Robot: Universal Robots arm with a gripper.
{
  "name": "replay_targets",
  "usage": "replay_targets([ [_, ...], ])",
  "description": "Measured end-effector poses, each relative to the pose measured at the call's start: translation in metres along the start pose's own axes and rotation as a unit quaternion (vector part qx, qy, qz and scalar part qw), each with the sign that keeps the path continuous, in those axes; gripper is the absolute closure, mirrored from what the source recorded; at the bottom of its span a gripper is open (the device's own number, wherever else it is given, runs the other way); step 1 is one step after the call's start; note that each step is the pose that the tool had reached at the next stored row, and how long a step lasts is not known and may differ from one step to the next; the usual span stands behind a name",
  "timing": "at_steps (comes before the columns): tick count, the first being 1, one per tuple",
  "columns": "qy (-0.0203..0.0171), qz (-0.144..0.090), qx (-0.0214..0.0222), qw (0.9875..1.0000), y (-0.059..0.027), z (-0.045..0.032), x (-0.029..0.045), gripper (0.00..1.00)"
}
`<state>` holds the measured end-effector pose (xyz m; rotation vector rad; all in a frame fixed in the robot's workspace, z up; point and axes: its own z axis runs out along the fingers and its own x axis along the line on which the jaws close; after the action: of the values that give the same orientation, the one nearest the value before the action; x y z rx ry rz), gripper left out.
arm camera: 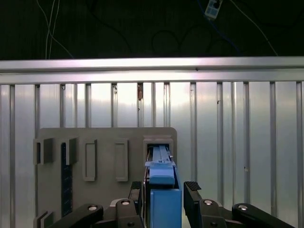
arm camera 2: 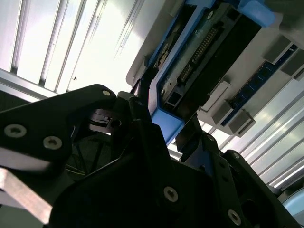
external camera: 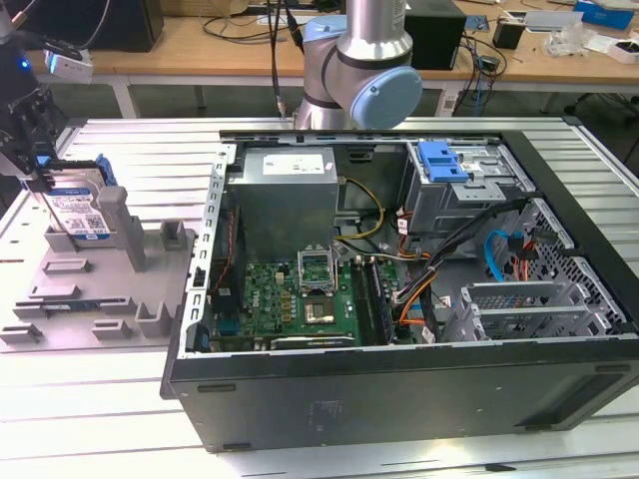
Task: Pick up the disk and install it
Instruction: 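Pick up the disk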
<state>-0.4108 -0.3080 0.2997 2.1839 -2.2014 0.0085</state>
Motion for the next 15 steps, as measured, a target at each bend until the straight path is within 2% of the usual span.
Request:
replay_targets([
  [2,0.0001,0.000,0.0000,1.0000,0.0000,0.0005,0.0000,0.53],
  [3,0.0001,0.000,-0.0001,1.0000,0.0000,0.0006,0.0000,0.61],
  [14,0.0001,0.000,0.0000,1.0000,0.0000,0.0023,-0.0001,0.61],
  [15,0.0000,0.000,0.0010,1.0000,0.0005,0.0025,-0.0004,0.61],
])
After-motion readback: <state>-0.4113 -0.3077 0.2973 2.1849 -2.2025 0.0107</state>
